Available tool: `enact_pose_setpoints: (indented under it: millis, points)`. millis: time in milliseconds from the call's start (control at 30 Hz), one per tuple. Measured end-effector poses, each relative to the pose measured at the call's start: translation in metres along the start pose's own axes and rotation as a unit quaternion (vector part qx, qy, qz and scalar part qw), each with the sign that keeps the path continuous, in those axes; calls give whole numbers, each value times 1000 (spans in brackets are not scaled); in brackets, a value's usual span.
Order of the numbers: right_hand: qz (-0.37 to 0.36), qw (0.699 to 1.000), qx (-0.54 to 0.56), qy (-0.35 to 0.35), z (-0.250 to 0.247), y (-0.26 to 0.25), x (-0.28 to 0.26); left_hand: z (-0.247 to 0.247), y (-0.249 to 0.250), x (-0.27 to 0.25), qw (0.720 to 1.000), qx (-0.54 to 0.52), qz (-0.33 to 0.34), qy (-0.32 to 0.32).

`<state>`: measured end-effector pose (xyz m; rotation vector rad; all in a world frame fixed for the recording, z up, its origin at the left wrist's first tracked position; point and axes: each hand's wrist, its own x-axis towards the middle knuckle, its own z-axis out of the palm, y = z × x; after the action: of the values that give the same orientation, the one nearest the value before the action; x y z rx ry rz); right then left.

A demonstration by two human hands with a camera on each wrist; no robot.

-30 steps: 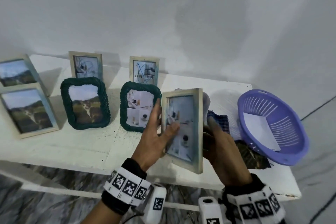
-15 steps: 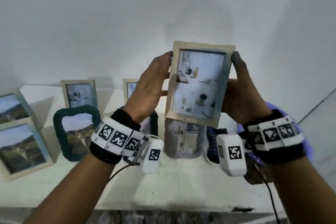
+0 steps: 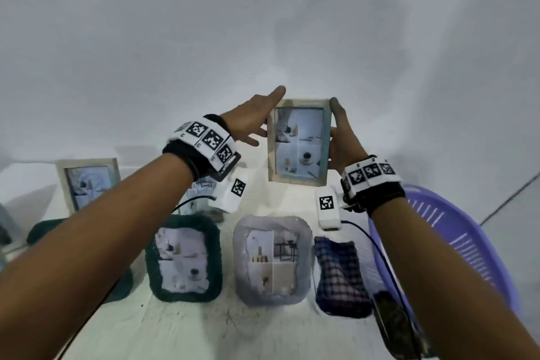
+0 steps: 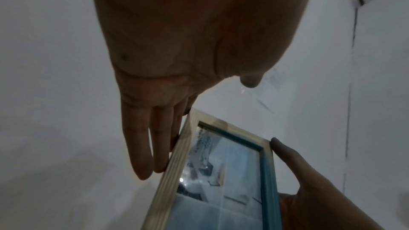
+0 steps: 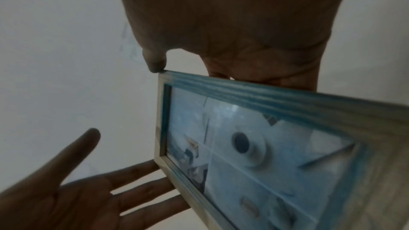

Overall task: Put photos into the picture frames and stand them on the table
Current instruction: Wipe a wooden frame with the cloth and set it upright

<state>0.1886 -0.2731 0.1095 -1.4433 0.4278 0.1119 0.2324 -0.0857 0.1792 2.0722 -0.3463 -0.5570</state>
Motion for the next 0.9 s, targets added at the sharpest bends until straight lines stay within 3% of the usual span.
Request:
enact_pose_setpoints:
  millis: [200,300,533,633,900]
  points:
    - [58,994,65,-63,0,41,44,17,-28,43,994,1,-106,-15]
    - [87,992,83,-21,-1,52,55,24,-39,58,991,33,-129,-31]
    - [83,990,106,-51,-8,97,89,32,-57,81,983,67,-163,-57]
    - [117,988,95,-26,-7,89,79,31,-61,87,981,74,-166,-60]
    - [81,994,-21,74,-19,96,91,26,-66,90,980,94,-152,-89]
